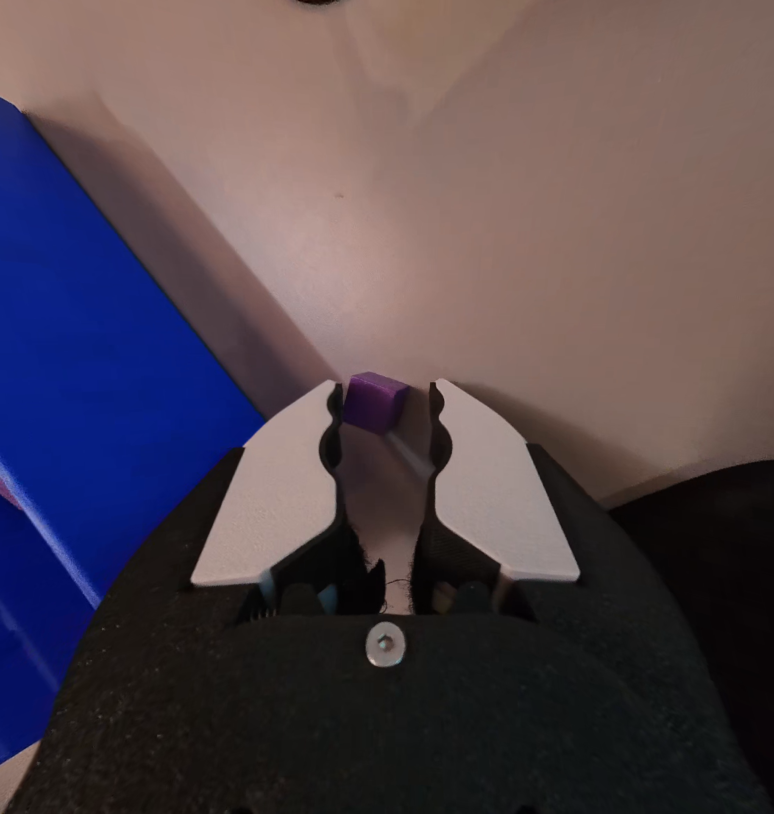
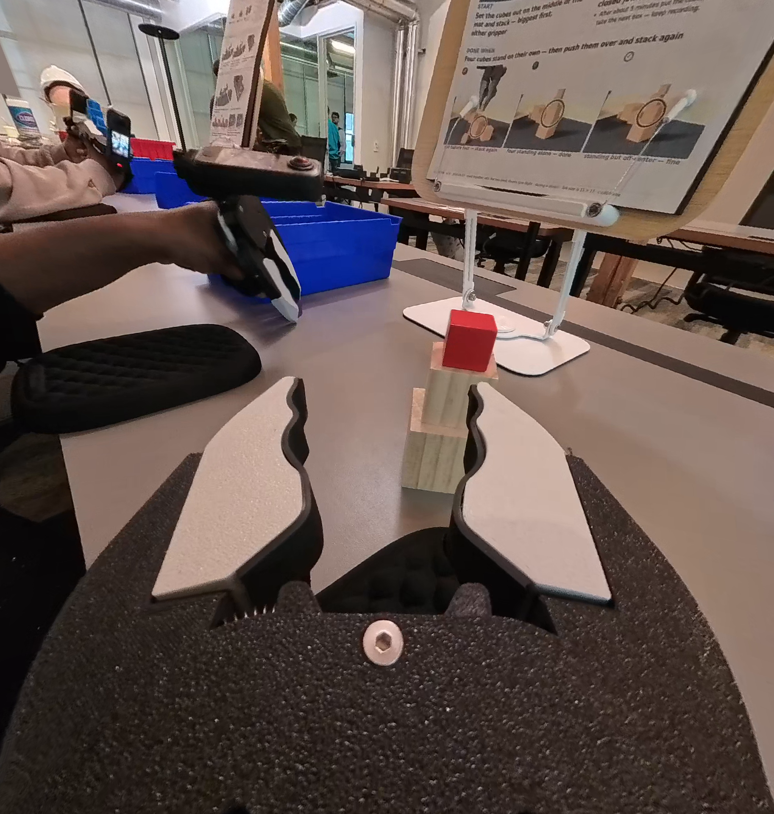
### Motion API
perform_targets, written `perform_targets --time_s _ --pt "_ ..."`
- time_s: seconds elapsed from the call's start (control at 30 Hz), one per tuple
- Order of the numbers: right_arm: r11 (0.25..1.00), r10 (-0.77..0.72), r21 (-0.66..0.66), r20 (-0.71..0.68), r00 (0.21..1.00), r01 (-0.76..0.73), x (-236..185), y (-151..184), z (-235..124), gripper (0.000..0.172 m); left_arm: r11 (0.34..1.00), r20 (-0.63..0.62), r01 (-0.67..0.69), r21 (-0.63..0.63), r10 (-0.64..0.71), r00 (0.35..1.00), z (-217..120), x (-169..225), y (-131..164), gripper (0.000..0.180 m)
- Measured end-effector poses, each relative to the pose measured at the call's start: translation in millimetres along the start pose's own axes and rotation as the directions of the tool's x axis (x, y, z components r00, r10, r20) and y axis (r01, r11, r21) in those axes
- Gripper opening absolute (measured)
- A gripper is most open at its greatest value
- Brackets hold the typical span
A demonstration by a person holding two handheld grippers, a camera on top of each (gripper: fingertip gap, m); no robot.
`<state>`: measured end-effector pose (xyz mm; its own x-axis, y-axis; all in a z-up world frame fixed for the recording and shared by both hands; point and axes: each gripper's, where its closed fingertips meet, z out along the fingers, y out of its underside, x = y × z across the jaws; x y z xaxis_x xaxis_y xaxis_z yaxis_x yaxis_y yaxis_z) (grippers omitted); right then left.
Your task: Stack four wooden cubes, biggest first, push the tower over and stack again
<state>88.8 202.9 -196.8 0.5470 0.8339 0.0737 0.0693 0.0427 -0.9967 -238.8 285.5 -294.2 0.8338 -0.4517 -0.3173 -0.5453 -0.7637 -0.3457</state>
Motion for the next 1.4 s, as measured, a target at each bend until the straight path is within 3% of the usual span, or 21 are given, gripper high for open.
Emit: perform_targets --time_s 0.37,0.67,1.0,1.23,1.4 --pt "0.999 -0.030 -0.027 -0.004 1.000 0.030 -2 3 3 0.069 0.999 -0.154 0.053 0.003 -0.052 0.987 -2 13 5 0.023" --pt "0.999 -0.036 -0.032 -0.003 0.999 0.036 -3 4 3 0.068 0.997 -0.233 -0.002 0.076 0.020 0.972 -21 32 1 0.022" --pt "0.999 -0.031 -0.034 0.001 1.000 0.031 -3 4 3 0.068 0.940 -0.326 -0.149 0.306 0.251 0.911 -97 79 -54 0.022" --pt "0.999 -0.023 -0.030 0.003 1.000 0.023 -2 4 3 0.067 0.834 -0.354 -0.301 0.462 0.485 0.800 -153 131 -101 0.022" --pt "0.999 -0.026 -0.027 0.004 1.000 0.026 -3 3 2 0.067 0.762 -0.348 -0.397 0.512 0.606 0.715 -175 161 -128 0.022"
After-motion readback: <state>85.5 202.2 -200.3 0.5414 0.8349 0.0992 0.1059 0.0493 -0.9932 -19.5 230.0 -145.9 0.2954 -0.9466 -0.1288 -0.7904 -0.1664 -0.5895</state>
